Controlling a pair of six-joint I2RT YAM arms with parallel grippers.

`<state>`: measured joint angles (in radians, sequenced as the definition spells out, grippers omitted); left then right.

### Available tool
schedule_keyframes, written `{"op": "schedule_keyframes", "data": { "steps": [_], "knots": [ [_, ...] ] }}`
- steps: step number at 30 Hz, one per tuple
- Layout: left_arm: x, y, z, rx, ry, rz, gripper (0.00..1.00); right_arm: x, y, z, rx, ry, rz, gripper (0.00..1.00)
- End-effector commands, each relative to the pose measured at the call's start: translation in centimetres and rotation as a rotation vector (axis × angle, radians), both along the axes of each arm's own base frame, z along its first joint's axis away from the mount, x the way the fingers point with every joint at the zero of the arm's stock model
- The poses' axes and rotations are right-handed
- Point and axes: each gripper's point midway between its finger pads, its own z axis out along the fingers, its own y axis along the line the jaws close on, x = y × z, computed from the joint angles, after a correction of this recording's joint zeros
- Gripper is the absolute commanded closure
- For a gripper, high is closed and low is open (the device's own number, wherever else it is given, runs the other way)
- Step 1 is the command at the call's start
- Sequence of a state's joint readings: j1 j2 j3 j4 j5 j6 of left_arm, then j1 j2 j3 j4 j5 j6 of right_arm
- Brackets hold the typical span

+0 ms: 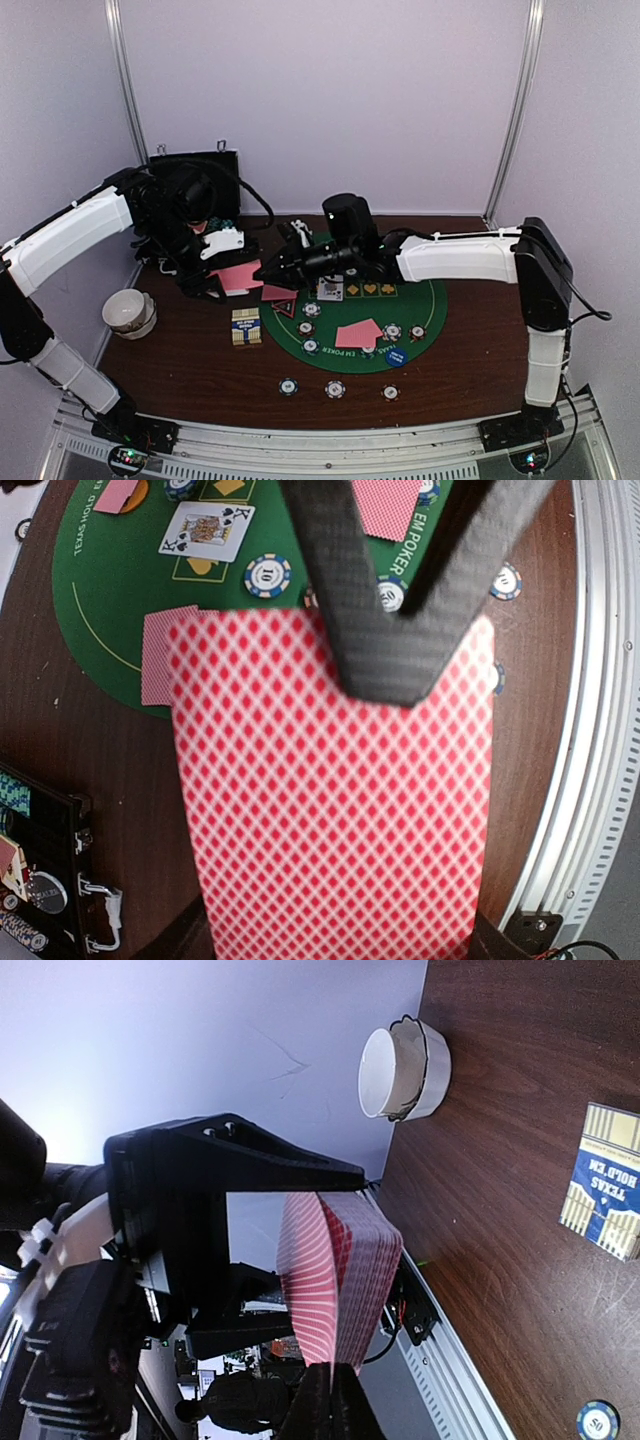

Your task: Distribute texas hold em gaming equipment

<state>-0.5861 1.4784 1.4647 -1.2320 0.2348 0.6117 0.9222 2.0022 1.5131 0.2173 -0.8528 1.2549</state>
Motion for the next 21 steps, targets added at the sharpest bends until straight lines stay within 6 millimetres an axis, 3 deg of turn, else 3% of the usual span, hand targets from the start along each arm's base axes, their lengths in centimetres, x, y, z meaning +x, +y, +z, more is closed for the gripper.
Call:
{"op": "schedule_keyframes", "data": {
  "steps": [1, 8, 15, 18, 21],
  "knots": [
    [0.4, 0.1, 0.2, 0.002, -0.027, -0.004, 1.0, 1.4, -3.8, 3.8, 0.007, -0.083, -0.03, 1.0],
    [0.4, 0.5, -0.1, 0.02, -0.029, 0.006, 1.0, 4.7, -11.9, 1.7, -0.292, -0.206, -0.1, 1.0],
    [0.5, 0.5, 0.0, 0.016, -0.033, 0.017, 1.0, 8.9, -20.3, -1.7, -0.992, -0.627, -0.099, 1.0],
    [0.5, 0.5, 0.1, 0.013, -0.037, 0.018, 1.0, 10.7, -21.6, -2.1, -1.235, -0.843, -0.079, 1.0],
    [0.5, 0.6, 0.2, 0.015, -0.042, 0.021, 1.0, 11.9, -21.6, -2.6, -1.449, -1.065, -0.042, 1.0]
  ]
}}
